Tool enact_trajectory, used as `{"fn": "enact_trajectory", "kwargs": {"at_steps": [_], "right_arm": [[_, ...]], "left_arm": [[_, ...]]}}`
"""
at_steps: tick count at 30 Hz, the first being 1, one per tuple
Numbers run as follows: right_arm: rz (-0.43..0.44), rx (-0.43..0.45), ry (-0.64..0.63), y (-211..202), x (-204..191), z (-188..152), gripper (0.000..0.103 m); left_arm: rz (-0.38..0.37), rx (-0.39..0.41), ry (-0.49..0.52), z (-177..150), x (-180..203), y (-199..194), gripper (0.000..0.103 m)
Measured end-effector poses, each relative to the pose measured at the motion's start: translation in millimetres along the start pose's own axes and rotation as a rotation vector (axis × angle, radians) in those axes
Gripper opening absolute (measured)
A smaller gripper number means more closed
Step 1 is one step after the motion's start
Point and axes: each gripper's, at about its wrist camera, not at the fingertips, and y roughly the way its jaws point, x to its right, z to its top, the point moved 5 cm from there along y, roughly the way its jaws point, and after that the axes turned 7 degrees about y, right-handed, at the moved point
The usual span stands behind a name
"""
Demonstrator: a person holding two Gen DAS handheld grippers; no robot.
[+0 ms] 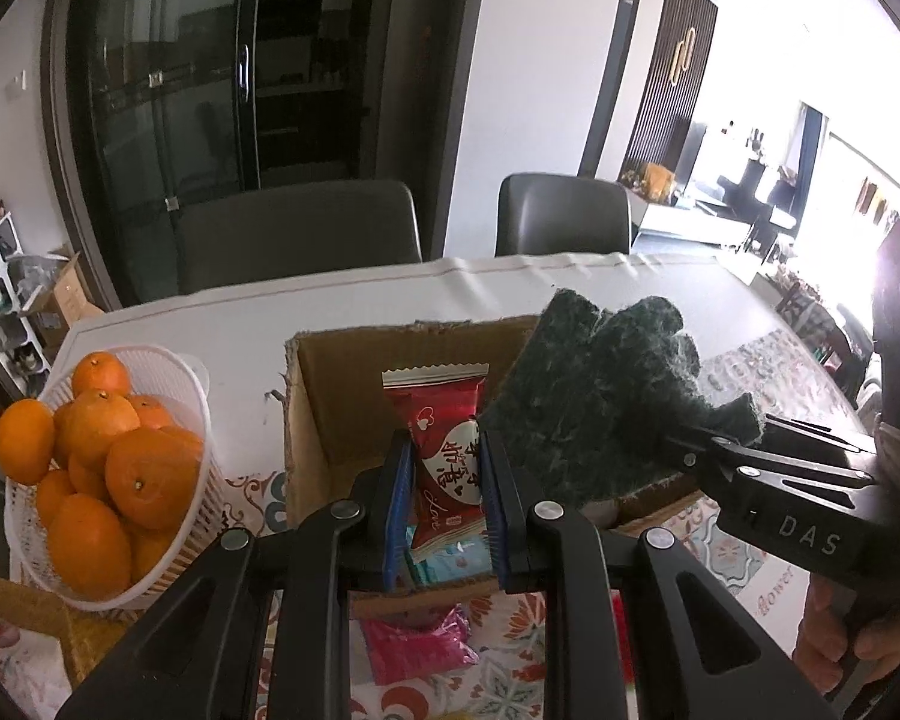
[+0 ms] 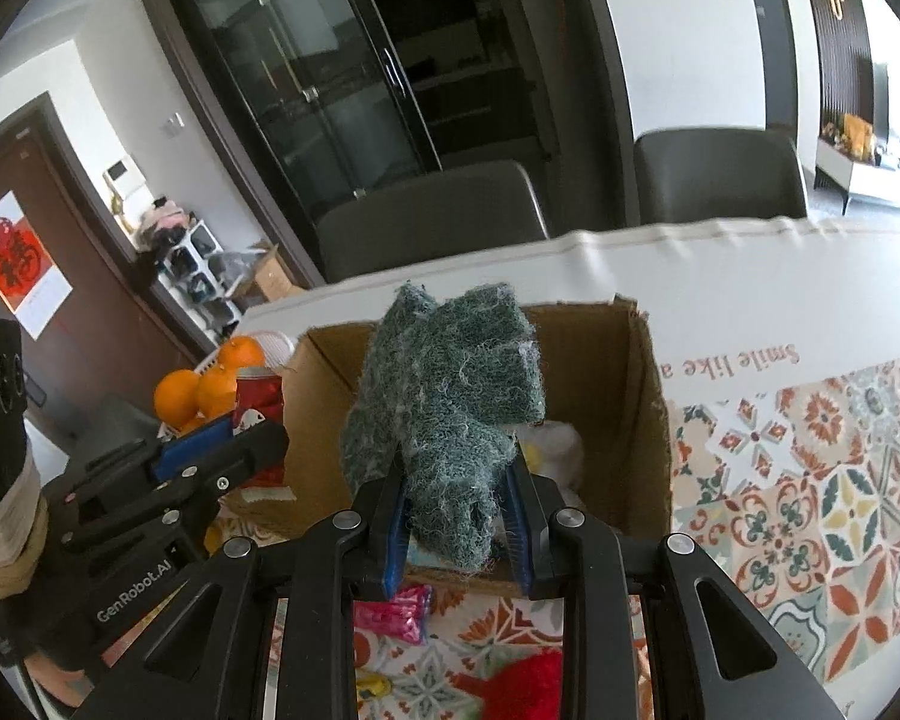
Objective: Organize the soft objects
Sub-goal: 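Carry the glove and snack packet into the cardboard box and release them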
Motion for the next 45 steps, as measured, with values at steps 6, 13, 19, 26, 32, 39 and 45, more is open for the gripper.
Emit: {"fn": "enact_trajectory", "kwargs": {"at_steps": [6,13,19,26,32,39,45], "right_arm": [[-0.006,-0.062,0.006,24,9,-3,0.028],[-0.023,-0.107,-0.002,41,11,-4,0.028],[-0.040,-0.155,-0.010,54,12,-5,0.028],[-0.026,-0.202,0.001,67,12,-4,0.038],[-0.053,-0.156,-0.028,58,3,-1,0.055],[-0.067,-0.071,-0.053,31,-5,3,0.064],[-0.085,0.005,-0.084,-1,-16,4,0.070]], "left_arm": [[-0.010,-0.050,0.007,-5,-4,25,0.023],[-0.035,-0.103,-0.014,-9,-7,50,0.023],[-0.031,-0.131,-0.009,-9,-11,61,0.034],[0.008,-0.116,-0.006,-6,-15,54,0.057],[0.026,-0.097,-0.032,-8,-23,39,0.062],[0.062,-0.059,-0.036,-11,-21,12,0.067],[0.084,-0.039,-0.037,-11,-16,-12,0.072]]}}
